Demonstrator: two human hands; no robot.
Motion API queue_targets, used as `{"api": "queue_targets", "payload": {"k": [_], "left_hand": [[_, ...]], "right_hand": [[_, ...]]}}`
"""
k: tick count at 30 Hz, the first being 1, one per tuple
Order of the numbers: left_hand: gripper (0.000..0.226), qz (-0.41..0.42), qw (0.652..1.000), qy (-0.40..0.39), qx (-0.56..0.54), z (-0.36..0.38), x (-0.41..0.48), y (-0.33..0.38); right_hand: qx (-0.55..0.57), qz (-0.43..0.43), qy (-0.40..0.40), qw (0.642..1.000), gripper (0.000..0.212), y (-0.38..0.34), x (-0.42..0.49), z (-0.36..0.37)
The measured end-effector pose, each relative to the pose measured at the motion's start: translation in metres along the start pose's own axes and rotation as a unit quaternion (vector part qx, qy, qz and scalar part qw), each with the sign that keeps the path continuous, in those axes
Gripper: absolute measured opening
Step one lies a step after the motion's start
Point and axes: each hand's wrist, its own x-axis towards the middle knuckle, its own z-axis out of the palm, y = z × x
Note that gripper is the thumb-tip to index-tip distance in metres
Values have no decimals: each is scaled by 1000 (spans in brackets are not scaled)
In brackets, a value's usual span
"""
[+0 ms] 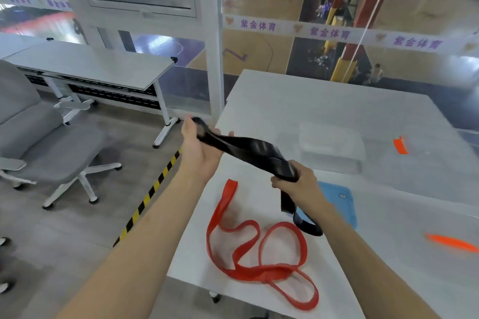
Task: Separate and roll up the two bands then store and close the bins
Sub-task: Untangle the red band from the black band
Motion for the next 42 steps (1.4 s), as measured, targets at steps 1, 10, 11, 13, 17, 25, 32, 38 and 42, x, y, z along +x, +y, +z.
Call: {"api": "queue_targets", "payload": {"k": [1, 10, 11, 13, 17, 25, 32, 38, 42], "left_hand": [[28, -17, 1000, 15, -1, -7, -1, -13], [13, -258, 964, 54, 38, -39, -36, -176], [16, -282, 956, 56, 55, -38, -44, -191], [32, -315, 945, 27, 87, -39, -57, -222], [19, -332, 888, -76, 309, -24, -102, -262], [89, -144, 727, -395, 543, 44, -165, -350], [130, -16, 718, -370, 590, 108, -215, -487], [112, 2, 773, -288, 565, 134, -243, -585], [89, -77, 746, -237, 617, 123, -244, -624]], "right_hand": [[-1, 5, 4, 1000, 21, 1, -8, -11], [19, 78, 92, 993, 29, 17, -96, -103], [25, 81, 119, 989, 28, 21, -106, -111], [29, 83, 164, 983, 24, 30, -122, -129], [48, 73, 202, 975, 20, 41, -145, -170], [-9, 67, 143, 987, 29, 87, -170, -256], [47, 38, 190, 980, 33, 143, -180, -335], [121, 61, 252, 958, 32, 202, -188, -380], [141, 87, 253, 953, 28, 240, -199, -417]]}}
